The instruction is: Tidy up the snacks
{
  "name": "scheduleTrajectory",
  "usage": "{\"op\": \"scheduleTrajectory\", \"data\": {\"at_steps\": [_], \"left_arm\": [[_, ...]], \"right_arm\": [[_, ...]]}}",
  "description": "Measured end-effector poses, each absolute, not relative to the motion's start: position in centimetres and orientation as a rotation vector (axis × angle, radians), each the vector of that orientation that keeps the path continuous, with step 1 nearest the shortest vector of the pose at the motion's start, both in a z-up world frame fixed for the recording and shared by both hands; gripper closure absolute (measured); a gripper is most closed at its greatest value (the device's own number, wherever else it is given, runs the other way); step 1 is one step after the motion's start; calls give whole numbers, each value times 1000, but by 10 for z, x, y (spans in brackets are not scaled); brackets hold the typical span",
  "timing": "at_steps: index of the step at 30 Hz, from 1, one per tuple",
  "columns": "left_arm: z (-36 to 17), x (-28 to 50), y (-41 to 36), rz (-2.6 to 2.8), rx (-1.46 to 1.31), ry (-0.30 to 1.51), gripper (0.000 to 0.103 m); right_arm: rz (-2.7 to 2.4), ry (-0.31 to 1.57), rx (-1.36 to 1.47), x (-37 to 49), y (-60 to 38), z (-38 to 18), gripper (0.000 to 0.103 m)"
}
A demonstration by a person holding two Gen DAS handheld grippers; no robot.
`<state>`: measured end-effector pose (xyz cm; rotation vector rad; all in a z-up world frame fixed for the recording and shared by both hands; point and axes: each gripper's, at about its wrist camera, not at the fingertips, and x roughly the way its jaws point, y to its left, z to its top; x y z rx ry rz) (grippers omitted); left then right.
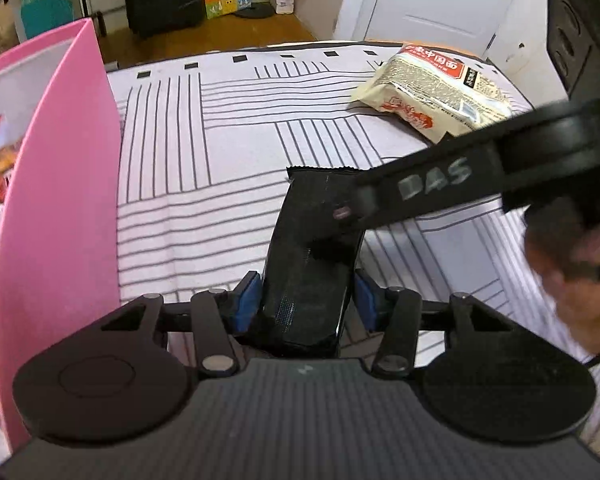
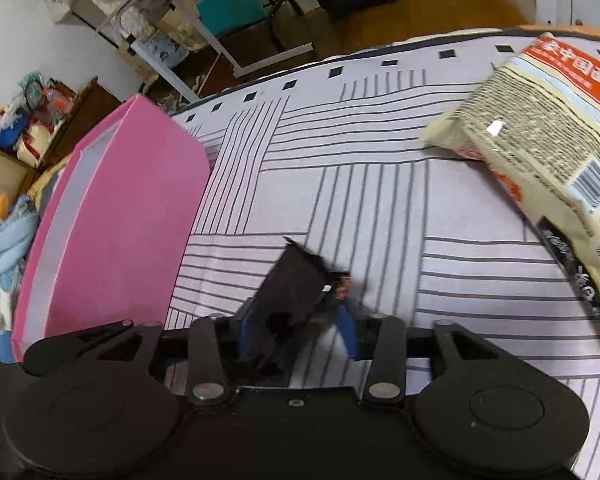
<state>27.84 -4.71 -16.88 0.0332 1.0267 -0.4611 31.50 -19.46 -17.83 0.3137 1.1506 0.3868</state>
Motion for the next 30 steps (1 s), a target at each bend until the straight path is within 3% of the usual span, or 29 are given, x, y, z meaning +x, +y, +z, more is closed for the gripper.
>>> {"op": "scheduleTrajectory", "data": {"at_steps": [5,10,20,30], "left_arm": [[-171,279,-45,-454,5,1032,55],[-169,276,-45,-464,-23,1063,56],[-144,245,-43,-500,-52,1095,61],[-118,197,-41,-499,28,1052,62]], "right_arm": [[350,1145,244,310,-181,-174,43],[327,1144,231,301,-185,-171,59],[330,1095,253,262,-191,-140,74],[379,1033,279,213,-182,-107,80]]}}
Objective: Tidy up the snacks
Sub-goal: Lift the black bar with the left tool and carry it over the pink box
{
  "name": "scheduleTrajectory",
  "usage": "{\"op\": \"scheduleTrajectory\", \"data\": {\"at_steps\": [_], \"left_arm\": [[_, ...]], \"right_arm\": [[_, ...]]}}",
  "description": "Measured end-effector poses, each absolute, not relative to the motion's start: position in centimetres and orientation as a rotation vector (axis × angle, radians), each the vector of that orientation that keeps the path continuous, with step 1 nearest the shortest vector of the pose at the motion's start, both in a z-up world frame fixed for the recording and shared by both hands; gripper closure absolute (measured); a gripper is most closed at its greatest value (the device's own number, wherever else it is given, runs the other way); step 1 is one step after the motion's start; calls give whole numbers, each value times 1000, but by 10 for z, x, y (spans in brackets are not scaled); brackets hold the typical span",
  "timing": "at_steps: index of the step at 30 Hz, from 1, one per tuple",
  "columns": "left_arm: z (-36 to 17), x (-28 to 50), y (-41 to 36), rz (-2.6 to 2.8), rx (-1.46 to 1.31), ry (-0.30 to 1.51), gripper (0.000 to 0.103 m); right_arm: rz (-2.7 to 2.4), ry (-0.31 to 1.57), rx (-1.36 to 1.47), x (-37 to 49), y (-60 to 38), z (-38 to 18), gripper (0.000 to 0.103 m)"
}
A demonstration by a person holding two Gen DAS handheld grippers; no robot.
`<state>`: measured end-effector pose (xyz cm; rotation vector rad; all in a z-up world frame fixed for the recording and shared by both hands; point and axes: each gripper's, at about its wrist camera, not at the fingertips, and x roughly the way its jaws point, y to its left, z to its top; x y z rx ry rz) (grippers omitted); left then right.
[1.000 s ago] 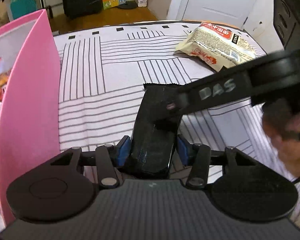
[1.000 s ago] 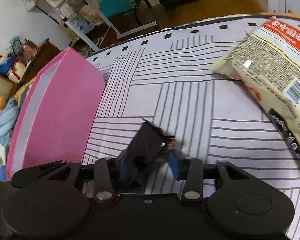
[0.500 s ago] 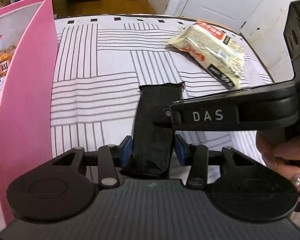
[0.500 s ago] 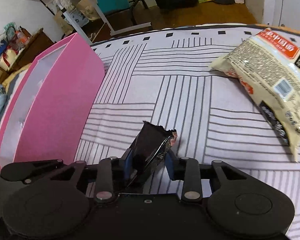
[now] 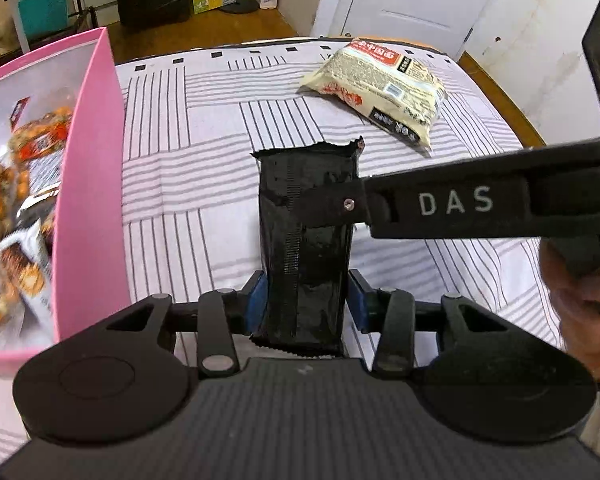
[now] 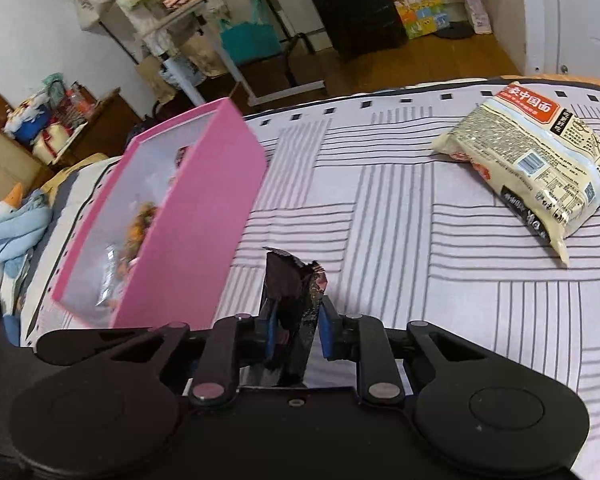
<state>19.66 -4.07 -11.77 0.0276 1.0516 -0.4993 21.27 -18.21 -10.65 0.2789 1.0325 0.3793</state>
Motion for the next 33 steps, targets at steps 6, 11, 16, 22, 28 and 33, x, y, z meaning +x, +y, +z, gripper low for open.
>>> {"op": "scheduleTrajectory", "data": {"at_steps": [6,11,16,22,28,33], "left_arm": [[-106,168,-30,-493,44,1042,62],[-90,146,-18,-483,49,998,62],[-70,128,-3,-454,54,965,62],[-46,120,20,-429,66,941,62],[-24,124,44,-390,69,891,62],[-16,135,63,-339,70,858,63]], "right_arm": [[422,1033,213,187,-162,-89,80],[465,1015,177,170,-150,-68,81],[513,994,134,158,-132,-48,81],[571,962,87,152,-108,-22,82],[633,918,86,157,-86,0,82],[686,879,97,169,-69,4,82]]}}
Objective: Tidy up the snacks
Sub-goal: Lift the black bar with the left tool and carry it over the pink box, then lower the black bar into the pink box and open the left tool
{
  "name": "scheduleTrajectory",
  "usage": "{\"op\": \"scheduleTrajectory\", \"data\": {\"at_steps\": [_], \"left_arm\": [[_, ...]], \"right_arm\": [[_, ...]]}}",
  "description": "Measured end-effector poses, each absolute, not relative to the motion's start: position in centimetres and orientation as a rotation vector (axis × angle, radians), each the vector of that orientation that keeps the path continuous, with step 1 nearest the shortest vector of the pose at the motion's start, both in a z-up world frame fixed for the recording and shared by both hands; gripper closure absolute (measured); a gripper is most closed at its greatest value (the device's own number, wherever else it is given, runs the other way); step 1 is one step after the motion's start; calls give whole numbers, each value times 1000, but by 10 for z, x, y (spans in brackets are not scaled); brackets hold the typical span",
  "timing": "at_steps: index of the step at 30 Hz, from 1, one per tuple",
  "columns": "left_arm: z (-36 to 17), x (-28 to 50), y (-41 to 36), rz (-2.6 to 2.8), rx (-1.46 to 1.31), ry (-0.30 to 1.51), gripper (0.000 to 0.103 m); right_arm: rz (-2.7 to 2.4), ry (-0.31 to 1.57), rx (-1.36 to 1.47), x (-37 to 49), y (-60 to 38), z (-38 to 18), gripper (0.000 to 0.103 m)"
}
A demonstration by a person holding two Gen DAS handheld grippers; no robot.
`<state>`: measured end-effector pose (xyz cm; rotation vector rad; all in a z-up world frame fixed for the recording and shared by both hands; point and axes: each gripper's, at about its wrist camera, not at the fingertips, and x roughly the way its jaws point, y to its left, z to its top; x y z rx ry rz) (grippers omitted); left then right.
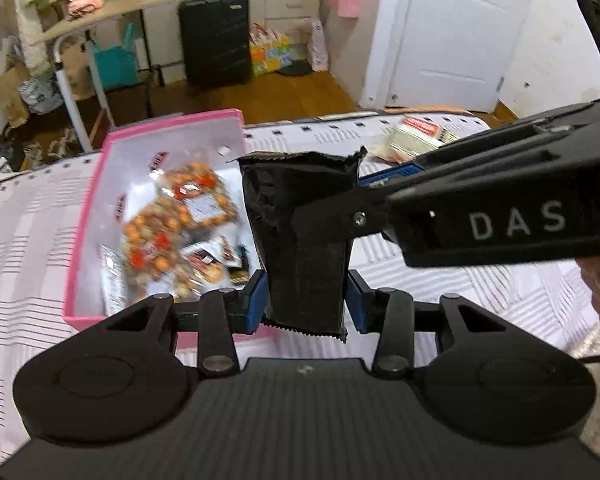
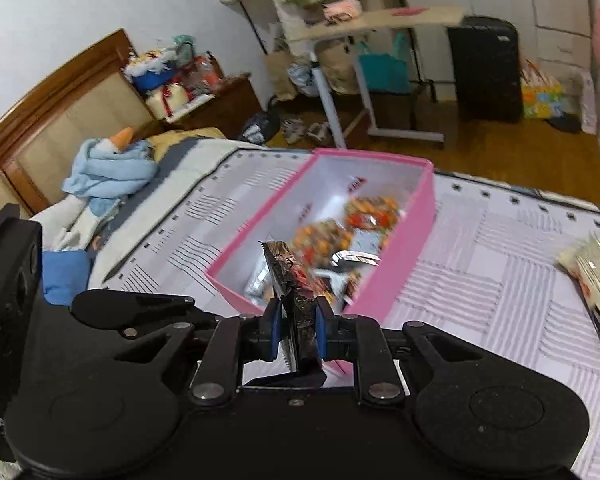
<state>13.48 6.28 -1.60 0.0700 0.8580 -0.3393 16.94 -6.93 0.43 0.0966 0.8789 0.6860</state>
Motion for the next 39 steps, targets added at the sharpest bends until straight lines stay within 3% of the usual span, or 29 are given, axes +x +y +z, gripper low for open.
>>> {"op": "scheduleTrajectory", "data": {"at_steps": [9,19,25,29,33,39], "left_arm": [[-25,179,98,-306,7,817,63],[-71,225,113,-265,-39,938,62],[-80,215,112,-214,8,949,55],[-74,206,117,-204,9,946,52],[-62,195,121,-201,-1,944,51],[-41,175,120,-207,5,923,48]], "right_arm": [[688,874,80,214,-38,2,82],[633,922,78,249,-17,-44,82],[581,930,6,247,-18,-52,77],[567,929,-32,239,-21,-45,65],[561,927,-73,226,-22,-37,60],[562,904,-131,203,-27,-23,57]]}}
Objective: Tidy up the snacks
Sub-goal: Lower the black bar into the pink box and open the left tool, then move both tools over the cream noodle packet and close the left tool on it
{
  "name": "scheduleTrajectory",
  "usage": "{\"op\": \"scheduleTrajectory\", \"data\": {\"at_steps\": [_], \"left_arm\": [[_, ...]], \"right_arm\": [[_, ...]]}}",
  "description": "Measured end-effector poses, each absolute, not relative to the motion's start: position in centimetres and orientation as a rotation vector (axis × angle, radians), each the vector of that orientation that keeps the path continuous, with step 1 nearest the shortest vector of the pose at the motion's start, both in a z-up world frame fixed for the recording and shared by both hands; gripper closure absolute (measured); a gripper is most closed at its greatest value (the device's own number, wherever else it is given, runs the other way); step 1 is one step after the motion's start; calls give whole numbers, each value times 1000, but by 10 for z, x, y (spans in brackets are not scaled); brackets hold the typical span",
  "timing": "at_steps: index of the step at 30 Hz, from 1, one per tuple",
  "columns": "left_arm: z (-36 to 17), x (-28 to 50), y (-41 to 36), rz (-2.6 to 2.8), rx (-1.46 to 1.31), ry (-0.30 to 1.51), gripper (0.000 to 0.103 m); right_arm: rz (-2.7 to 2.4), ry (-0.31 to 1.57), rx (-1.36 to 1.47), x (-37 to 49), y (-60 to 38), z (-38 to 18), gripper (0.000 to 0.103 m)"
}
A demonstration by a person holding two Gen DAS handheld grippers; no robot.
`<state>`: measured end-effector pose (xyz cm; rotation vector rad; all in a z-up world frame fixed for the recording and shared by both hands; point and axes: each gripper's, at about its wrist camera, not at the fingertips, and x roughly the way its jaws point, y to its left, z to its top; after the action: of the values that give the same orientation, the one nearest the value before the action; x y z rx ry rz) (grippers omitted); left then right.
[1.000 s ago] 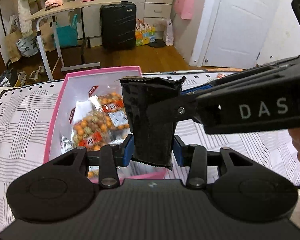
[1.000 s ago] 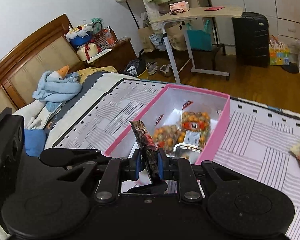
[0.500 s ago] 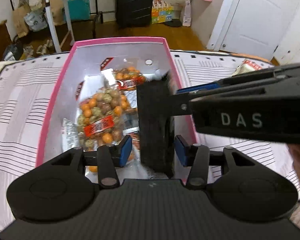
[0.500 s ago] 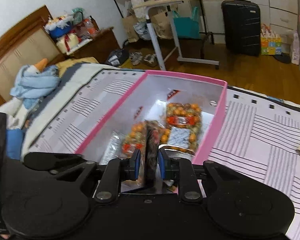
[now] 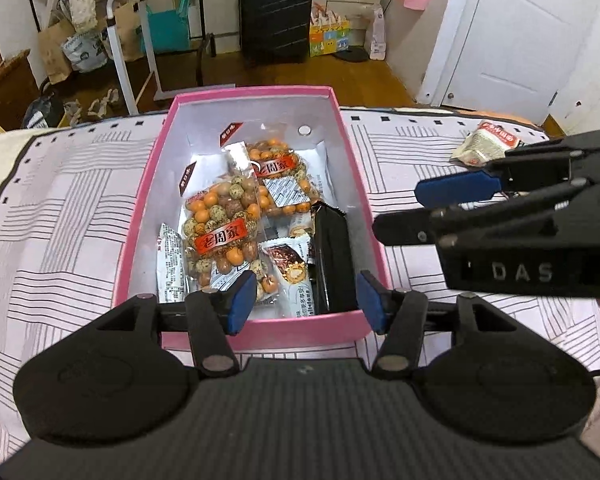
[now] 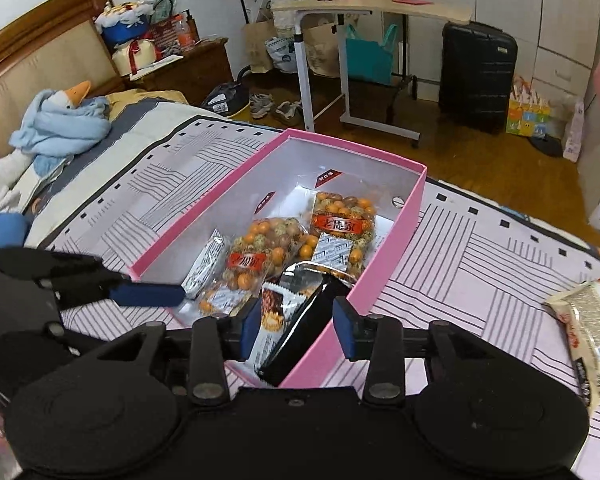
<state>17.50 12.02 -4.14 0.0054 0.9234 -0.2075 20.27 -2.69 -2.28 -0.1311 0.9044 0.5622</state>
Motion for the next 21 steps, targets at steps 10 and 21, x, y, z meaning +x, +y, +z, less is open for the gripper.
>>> {"op": "scheduleTrajectory", "data": {"at_steps": [10,21], "left_arm": [[-5,138,106,-227,39,880,41],[22,132,67,-298,-1,845,24]], "right_arm": [[534,841,-145,161,-59,11,48],[455,784,-122,133,-152,36,35]]}}
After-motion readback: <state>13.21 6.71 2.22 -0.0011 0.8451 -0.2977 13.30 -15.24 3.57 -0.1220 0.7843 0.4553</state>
